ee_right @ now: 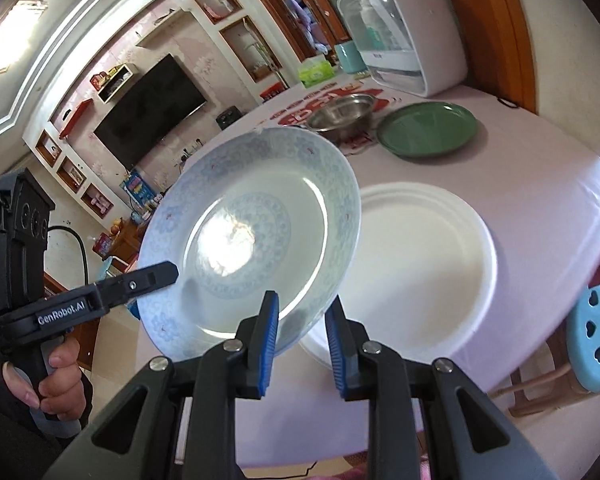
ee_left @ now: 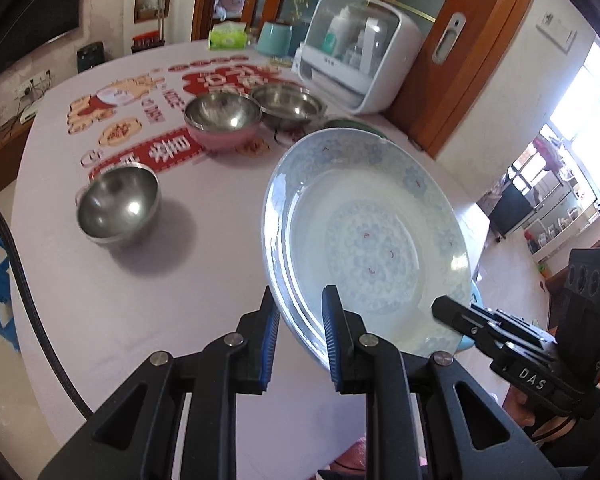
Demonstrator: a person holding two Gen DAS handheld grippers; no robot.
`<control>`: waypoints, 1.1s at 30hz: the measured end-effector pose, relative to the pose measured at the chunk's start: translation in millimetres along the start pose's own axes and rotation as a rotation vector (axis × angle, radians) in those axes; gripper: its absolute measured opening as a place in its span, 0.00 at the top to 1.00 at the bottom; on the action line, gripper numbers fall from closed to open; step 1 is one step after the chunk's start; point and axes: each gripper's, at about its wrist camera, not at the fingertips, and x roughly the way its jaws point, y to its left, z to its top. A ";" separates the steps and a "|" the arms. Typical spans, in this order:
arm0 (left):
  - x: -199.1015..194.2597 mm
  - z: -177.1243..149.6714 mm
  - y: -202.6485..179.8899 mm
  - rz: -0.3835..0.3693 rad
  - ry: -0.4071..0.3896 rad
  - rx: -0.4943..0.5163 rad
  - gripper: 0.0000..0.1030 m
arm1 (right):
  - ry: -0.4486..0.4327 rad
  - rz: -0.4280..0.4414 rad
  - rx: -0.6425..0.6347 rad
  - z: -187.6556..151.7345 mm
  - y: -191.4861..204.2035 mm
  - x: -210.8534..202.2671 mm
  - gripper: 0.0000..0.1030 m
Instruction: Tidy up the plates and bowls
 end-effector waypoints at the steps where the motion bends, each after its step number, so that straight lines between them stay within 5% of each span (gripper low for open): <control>1: 5.8 -2.3 -4.3 0.003 0.016 -0.005 0.82 | 0.006 0.001 0.004 0.0 -4.8 -0.1 0.78; 15: 65.7 -6.6 -47.6 0.079 0.141 -0.097 0.82 | 0.160 0.021 -0.005 19.8 -68.6 10.2 0.78; 33: 122.3 -22.3 -56.6 0.134 0.186 -0.384 0.82 | 0.390 0.076 -0.116 55.5 -114.1 52.2 0.78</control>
